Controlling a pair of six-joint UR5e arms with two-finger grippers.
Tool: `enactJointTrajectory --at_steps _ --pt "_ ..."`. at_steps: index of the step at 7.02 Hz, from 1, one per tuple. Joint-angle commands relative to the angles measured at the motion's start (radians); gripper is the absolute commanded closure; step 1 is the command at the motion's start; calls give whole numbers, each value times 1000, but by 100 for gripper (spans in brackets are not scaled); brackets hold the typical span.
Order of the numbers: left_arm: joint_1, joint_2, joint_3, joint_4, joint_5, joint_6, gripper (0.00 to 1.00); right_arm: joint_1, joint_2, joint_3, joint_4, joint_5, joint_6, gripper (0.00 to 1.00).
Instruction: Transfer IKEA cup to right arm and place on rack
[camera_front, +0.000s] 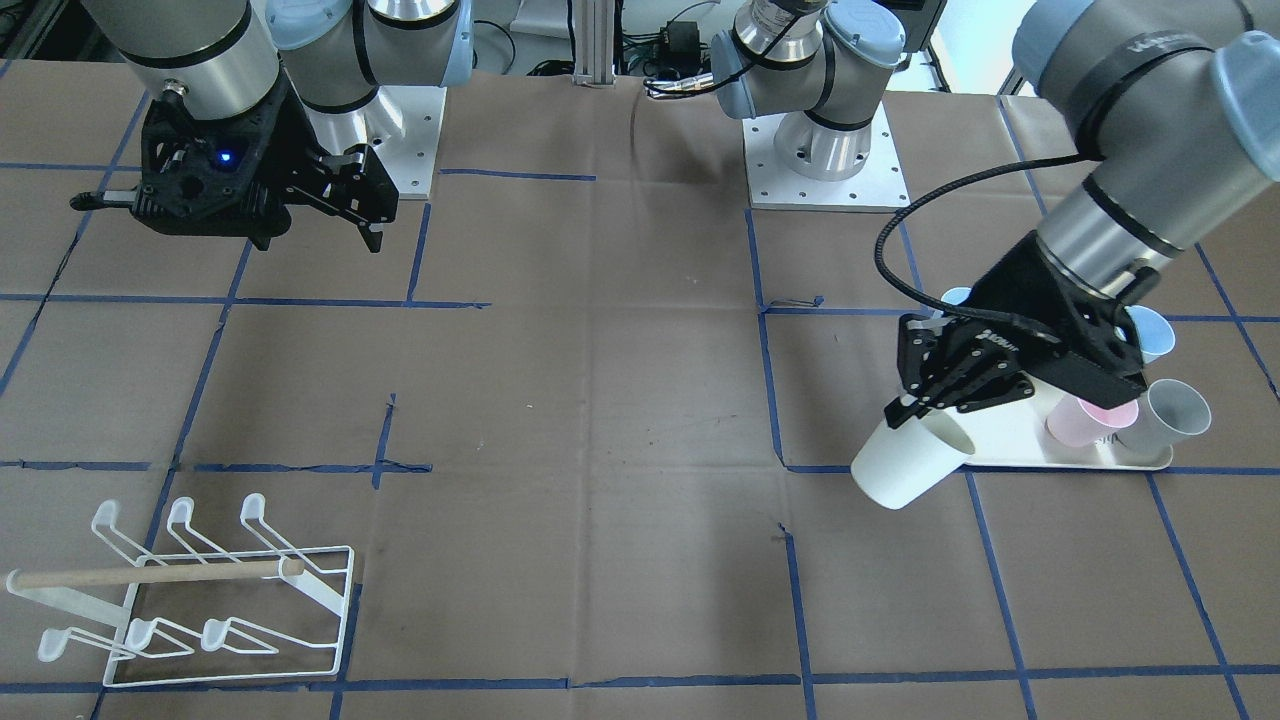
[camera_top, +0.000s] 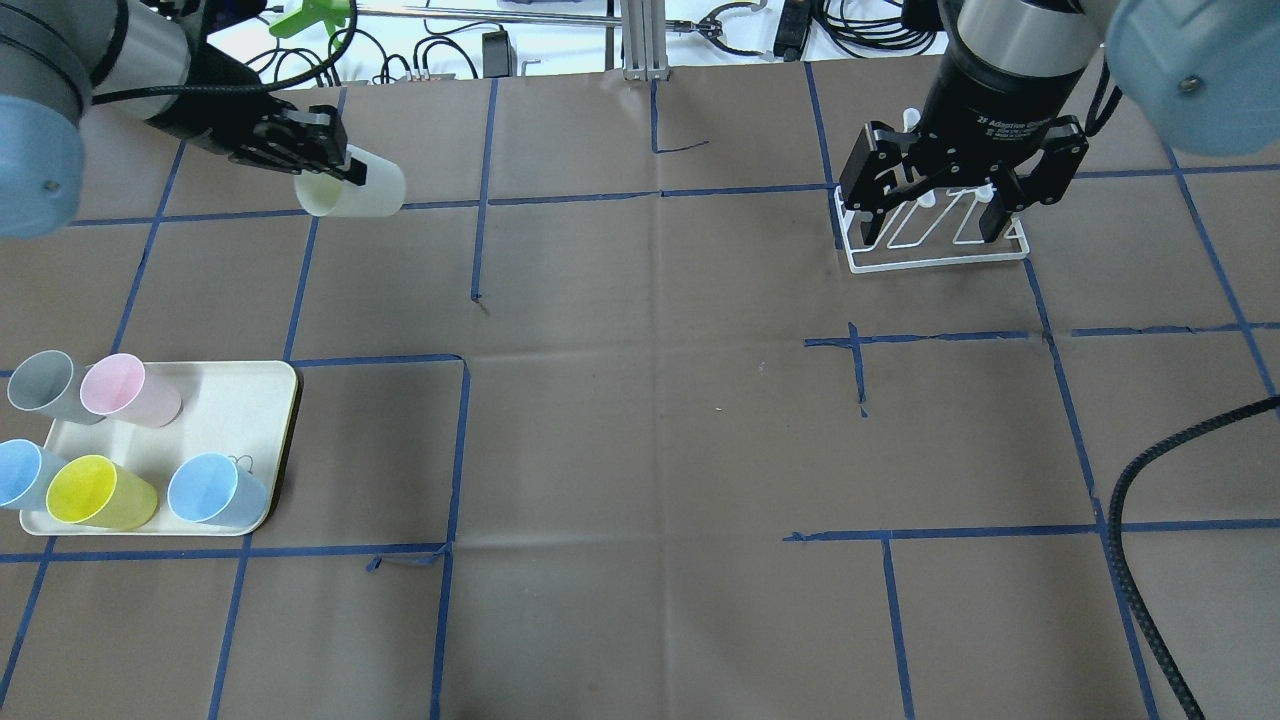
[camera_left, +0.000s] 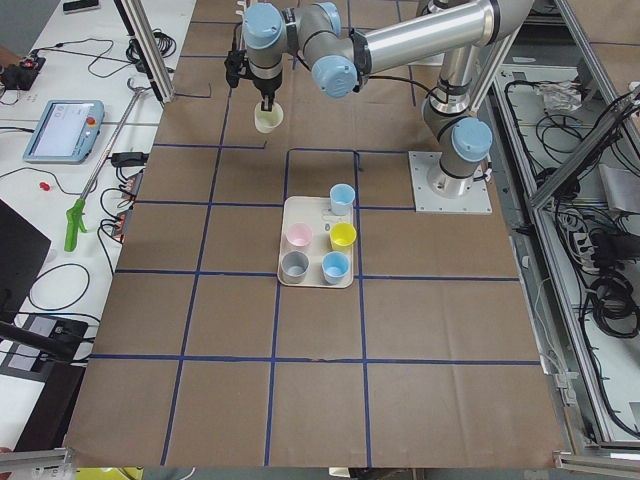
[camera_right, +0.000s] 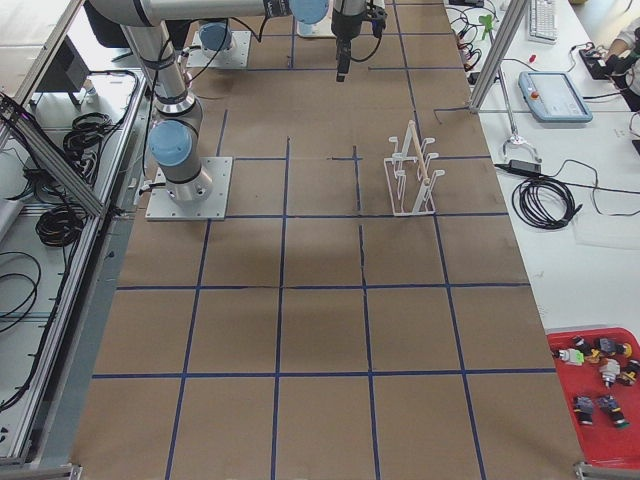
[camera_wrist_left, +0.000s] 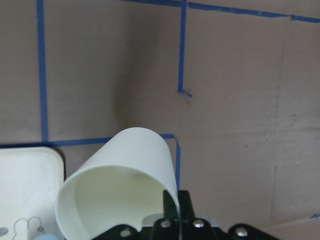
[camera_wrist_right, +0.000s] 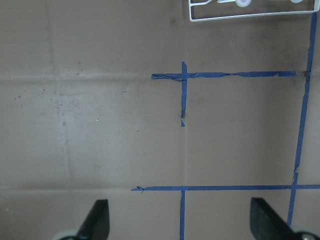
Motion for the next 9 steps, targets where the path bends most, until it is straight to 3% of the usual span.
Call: enactJointTrajectory --at_steps 1,3,5,6,8,9 --pt "-114 16 -136 373 -127 -108 100 1 -2 1 -1 1 -1 0" --pt "-205 45 -270 614 -175 -150 100 2 -7 7 -6 15 14 0" --pt "-214 52 -416 880 -219 -213 100 11 -18 62 -137 48 20 1" --pt "-216 59 -421 922 -226 -315 100 14 -40 94 -217 94 22 1" --pt "-217 62 -440 950 -255 -314 100 13 -97 180 -384 211 66 1" --pt "-217 47 -481 1027 -255 -333 100 11 -120 243 -520 271 204 1"
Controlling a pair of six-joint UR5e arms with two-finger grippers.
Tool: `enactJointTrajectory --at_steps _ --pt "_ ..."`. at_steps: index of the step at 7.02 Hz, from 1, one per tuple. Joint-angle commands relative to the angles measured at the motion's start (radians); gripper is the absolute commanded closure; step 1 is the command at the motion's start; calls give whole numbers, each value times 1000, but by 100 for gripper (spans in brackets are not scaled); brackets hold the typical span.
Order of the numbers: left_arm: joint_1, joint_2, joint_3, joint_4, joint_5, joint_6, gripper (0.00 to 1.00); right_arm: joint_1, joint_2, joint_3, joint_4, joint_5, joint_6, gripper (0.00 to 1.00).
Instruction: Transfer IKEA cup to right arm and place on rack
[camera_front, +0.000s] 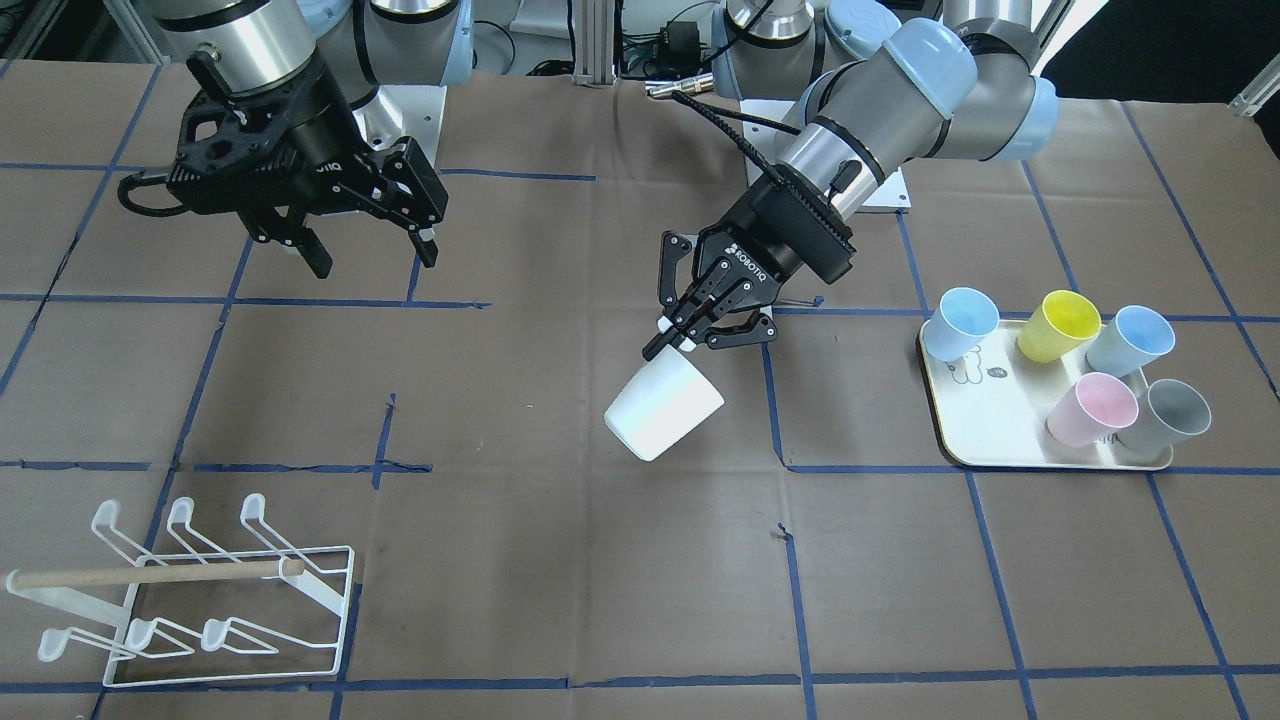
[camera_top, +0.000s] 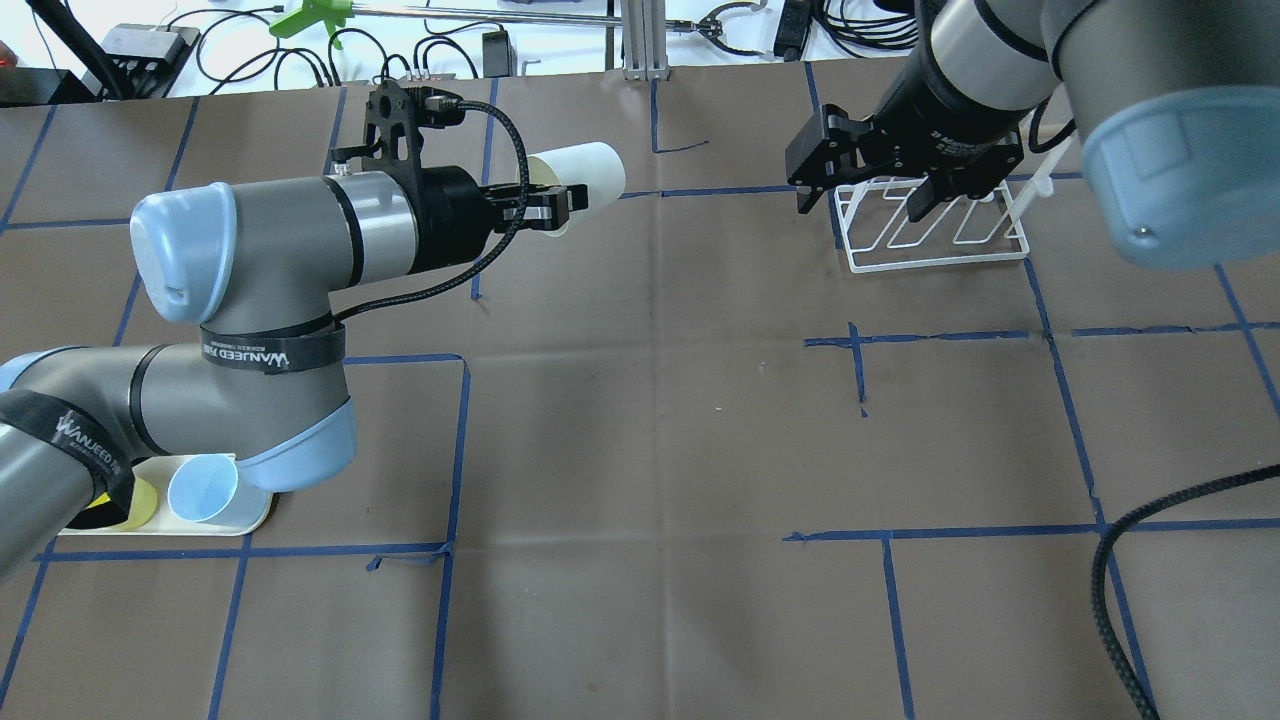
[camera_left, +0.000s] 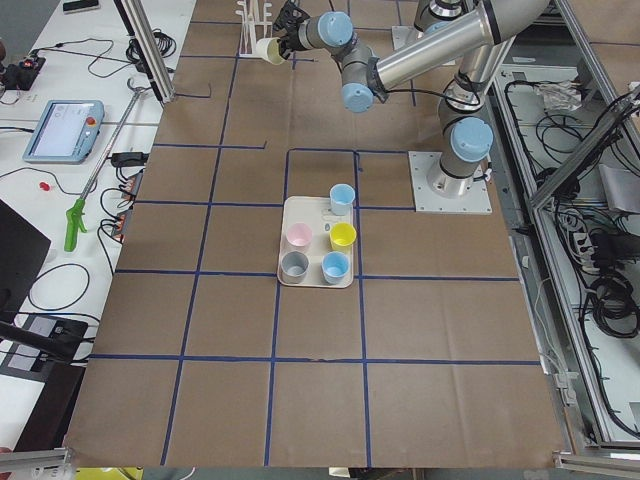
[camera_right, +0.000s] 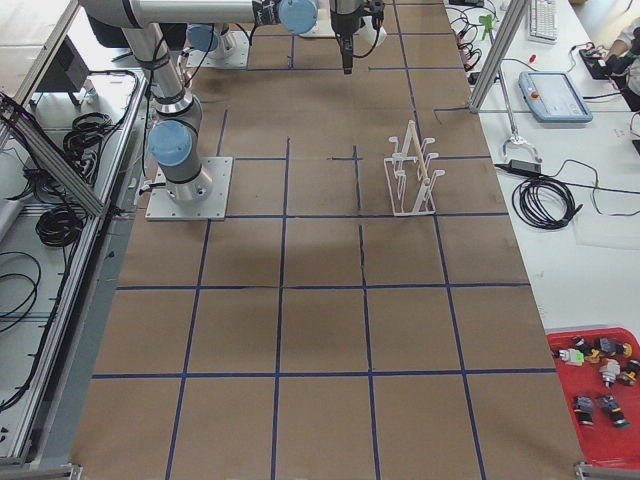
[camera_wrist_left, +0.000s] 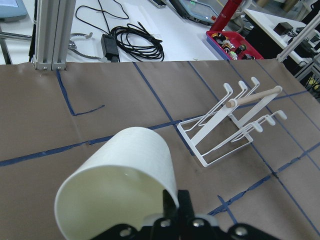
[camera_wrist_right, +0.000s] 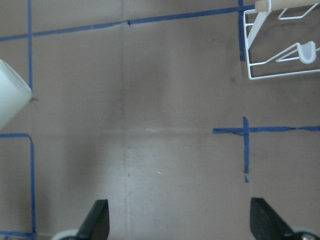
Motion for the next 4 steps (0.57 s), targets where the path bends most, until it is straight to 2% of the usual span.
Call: enactJointTrajectory --at_steps 1,2,4 --pt "-1 -11 -41 86 -9 -43 100 -10 -29 121 -275 191 256 1" --pt "-1 -16 -42 88 -9 -51 100 -33 -18 155 -400 315 385 1" --pt "-1 -34 -44 123 -14 -51 100 -75 -12 209 -649 426 734 2"
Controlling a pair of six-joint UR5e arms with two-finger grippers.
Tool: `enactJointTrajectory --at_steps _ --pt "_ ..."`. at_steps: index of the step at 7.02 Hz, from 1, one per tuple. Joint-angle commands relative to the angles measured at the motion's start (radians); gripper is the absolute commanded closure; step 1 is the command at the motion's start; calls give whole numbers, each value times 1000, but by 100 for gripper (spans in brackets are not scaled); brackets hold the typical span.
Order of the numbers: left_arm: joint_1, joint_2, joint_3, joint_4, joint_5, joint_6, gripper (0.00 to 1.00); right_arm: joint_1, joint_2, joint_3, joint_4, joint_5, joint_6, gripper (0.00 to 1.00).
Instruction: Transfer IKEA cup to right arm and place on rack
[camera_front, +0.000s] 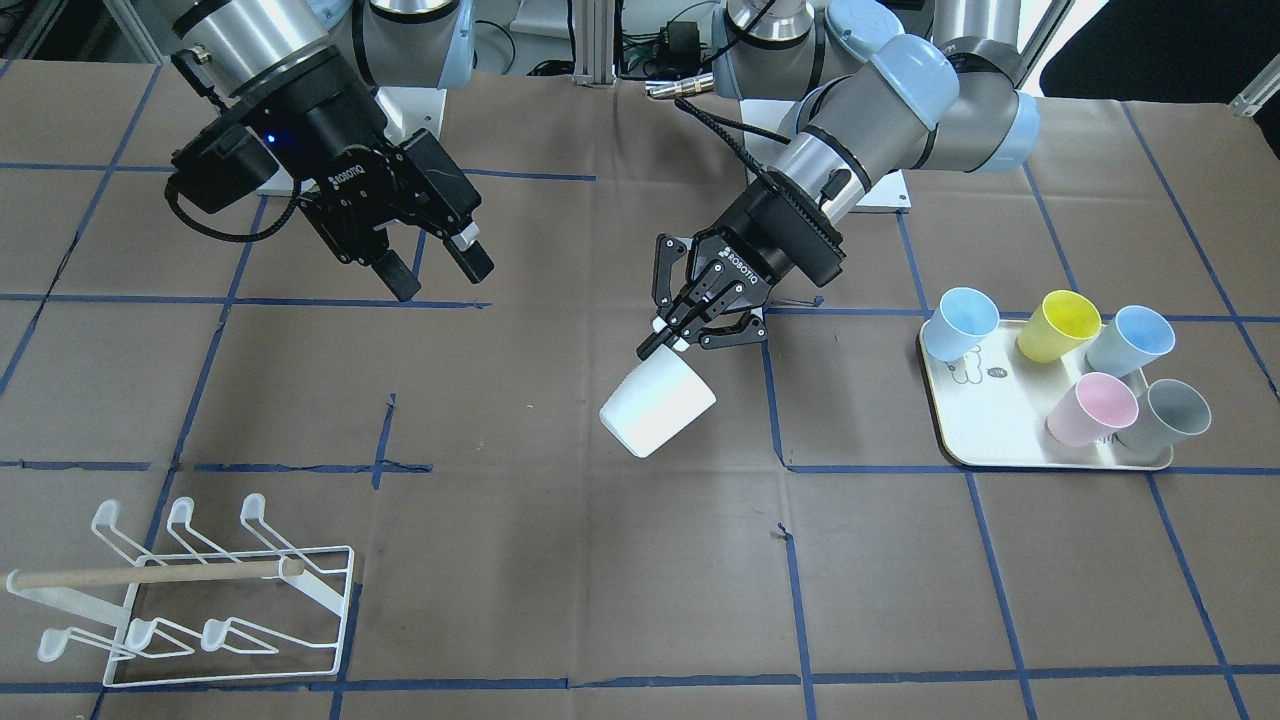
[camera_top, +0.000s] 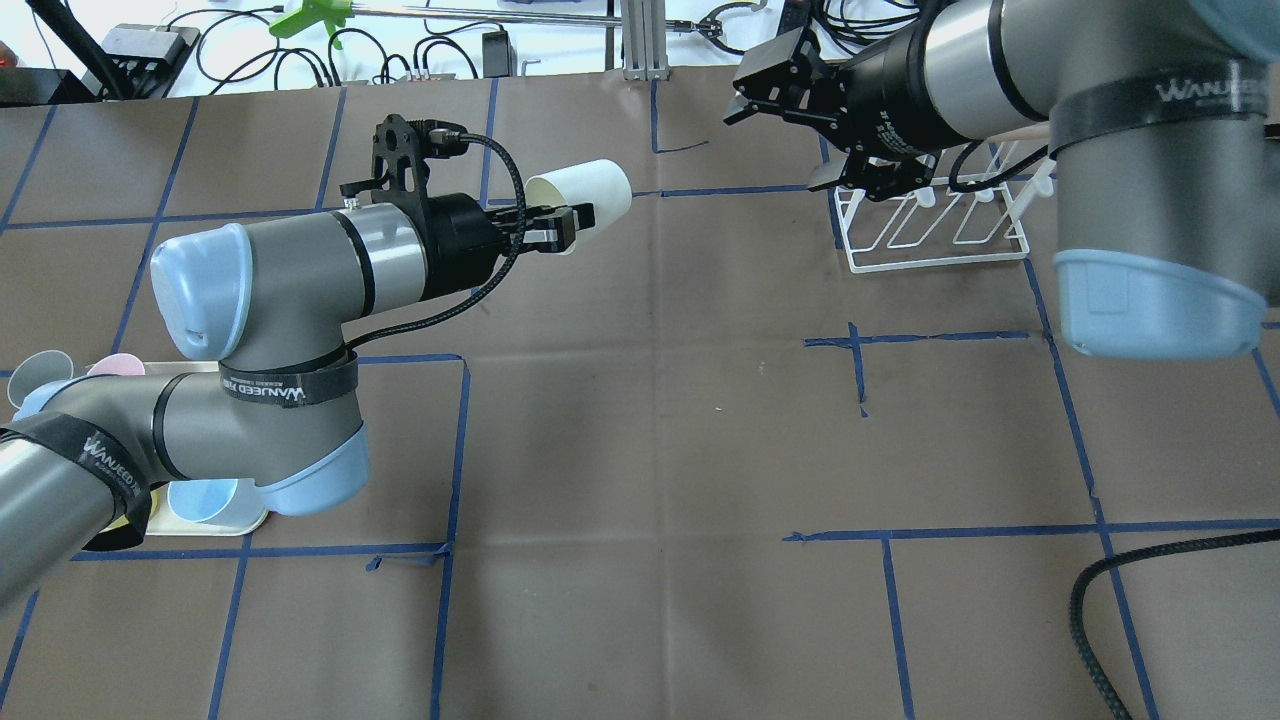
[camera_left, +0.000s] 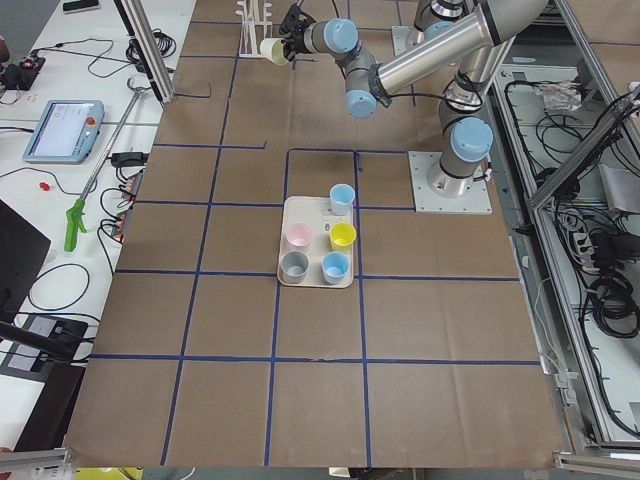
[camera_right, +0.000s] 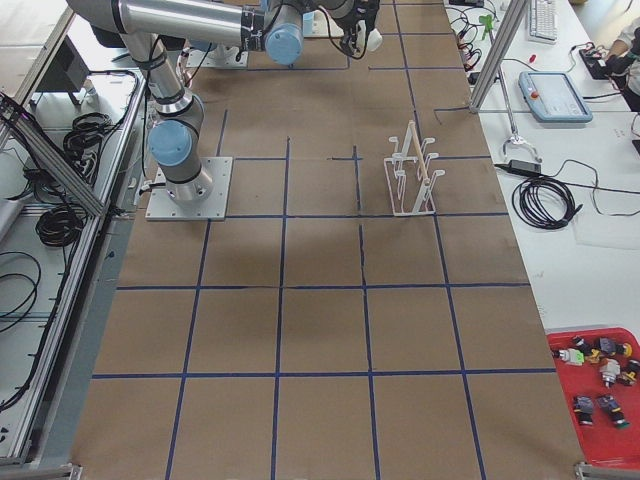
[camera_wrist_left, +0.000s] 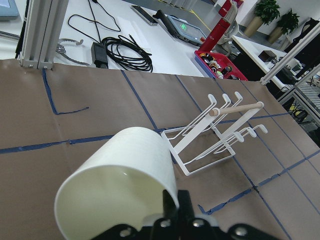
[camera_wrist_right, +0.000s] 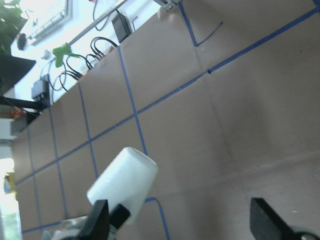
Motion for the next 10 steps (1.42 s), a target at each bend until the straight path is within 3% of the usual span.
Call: enactJointTrajectory --at_steps 1,4,6,8,10 --pt "0 -12 -3 30 -16 -6 100 -23 24 94 -316 81 350 2" --pt "-14 -14 -4 32 -17 -6 100 -18 86 335 -795 61 702 3" --pt "-23 -15 -4 32 -16 -6 100 17 188 360 -1056 -19 824 4" --pt "-25 -15 -6 32 -17 -6 100 48 221 378 -1058 -145 841 0" --pt "-25 -15 -4 32 -17 -12 100 98 238 380 -1029 -150 837 0"
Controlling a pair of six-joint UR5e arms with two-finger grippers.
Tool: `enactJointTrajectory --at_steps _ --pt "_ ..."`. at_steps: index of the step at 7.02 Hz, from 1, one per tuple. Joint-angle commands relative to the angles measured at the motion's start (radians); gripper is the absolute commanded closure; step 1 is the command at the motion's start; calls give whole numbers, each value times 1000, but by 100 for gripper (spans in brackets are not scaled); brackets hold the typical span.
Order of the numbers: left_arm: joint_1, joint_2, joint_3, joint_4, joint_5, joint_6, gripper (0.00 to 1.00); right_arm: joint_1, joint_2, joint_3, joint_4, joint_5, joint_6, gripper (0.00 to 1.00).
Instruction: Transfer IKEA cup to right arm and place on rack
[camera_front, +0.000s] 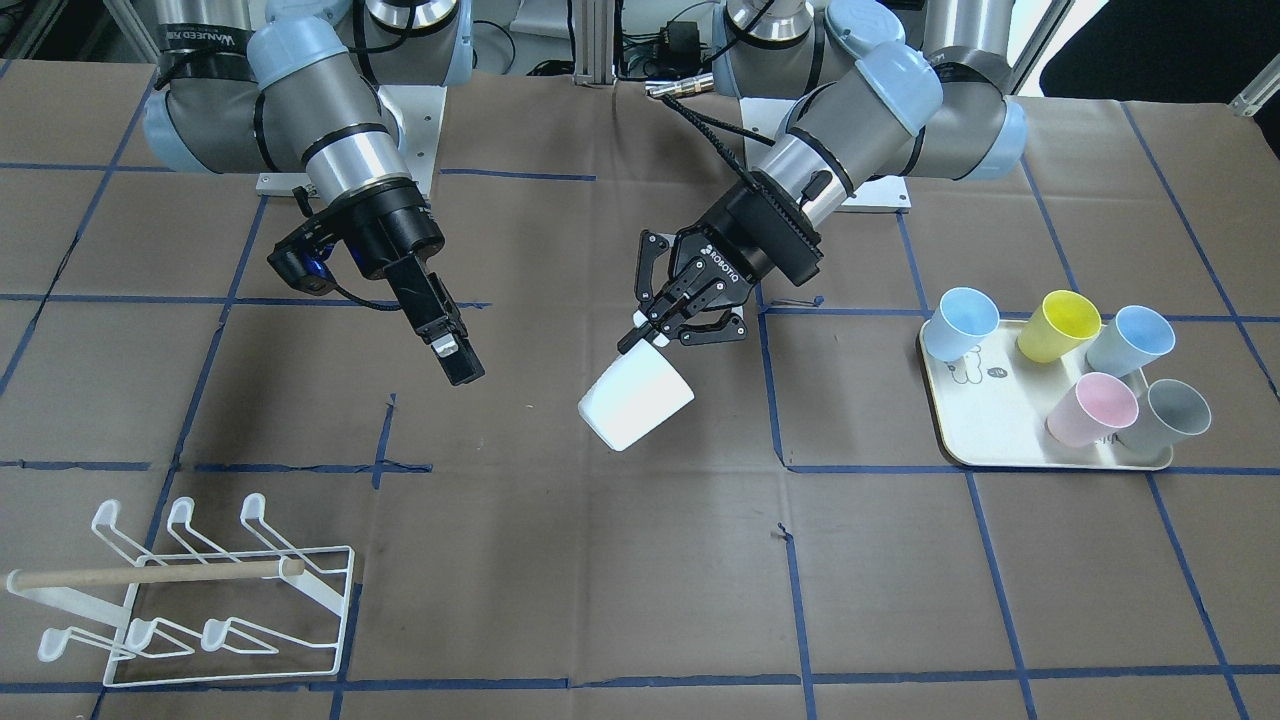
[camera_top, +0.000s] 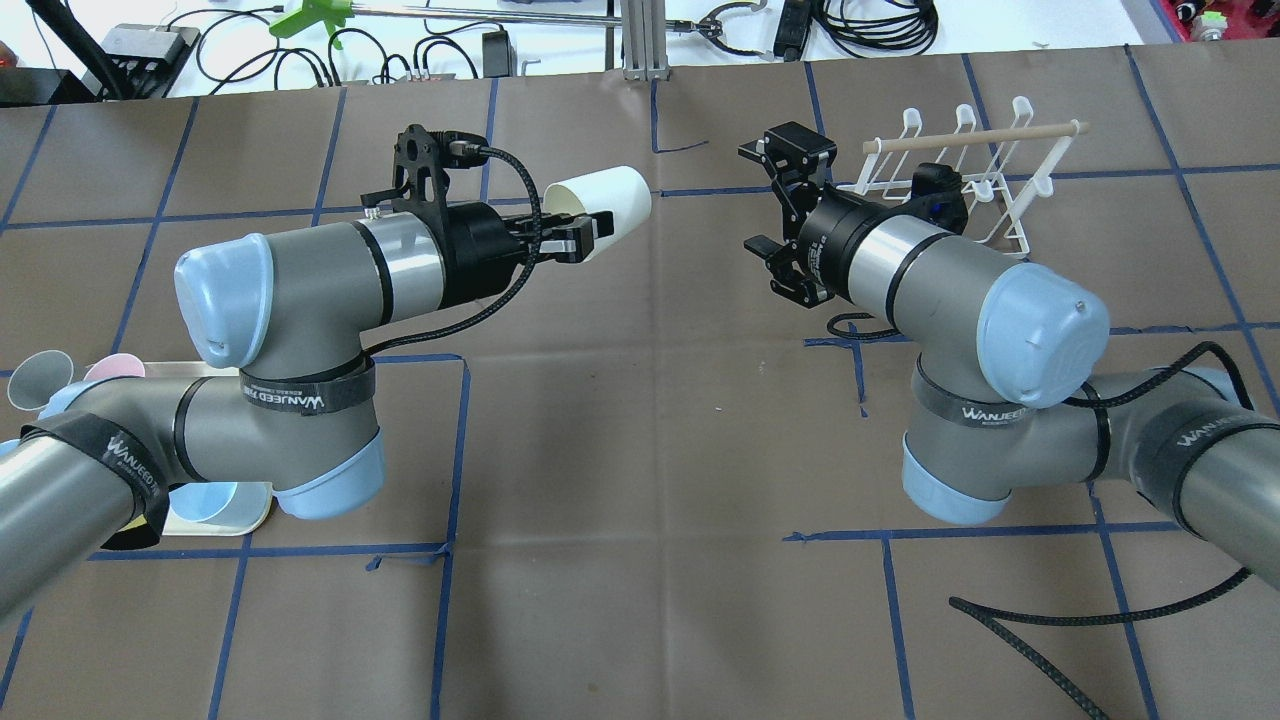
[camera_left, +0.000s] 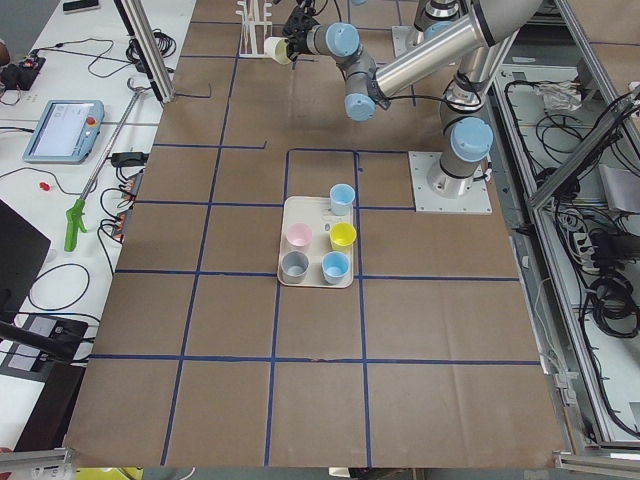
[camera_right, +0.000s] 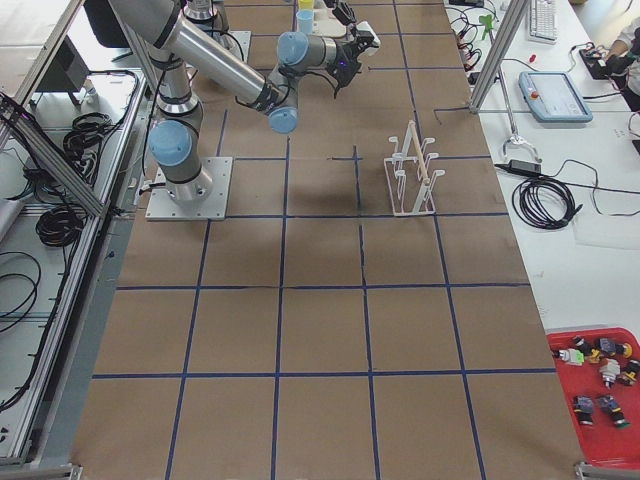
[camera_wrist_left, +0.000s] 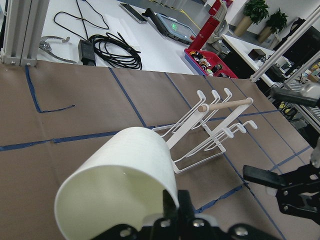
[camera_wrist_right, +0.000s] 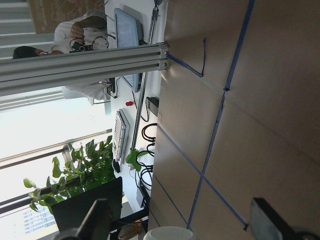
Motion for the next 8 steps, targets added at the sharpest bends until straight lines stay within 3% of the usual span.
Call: enactJointTrajectory --at_steps 1,3,5,8 --pt "0 0 0 0 0 -4 100 37 25 -7 106 -9 -7 0" --pt "0 0 0 0 0 -15 100 46 28 -71 122 12 -7 0" --pt "-2 0 0 0 0 -19 100 70 31 -143 223 80 -21 1" --pt "-2 0 3 0 0 -48 100 118 92 -142 211 71 -15 2"
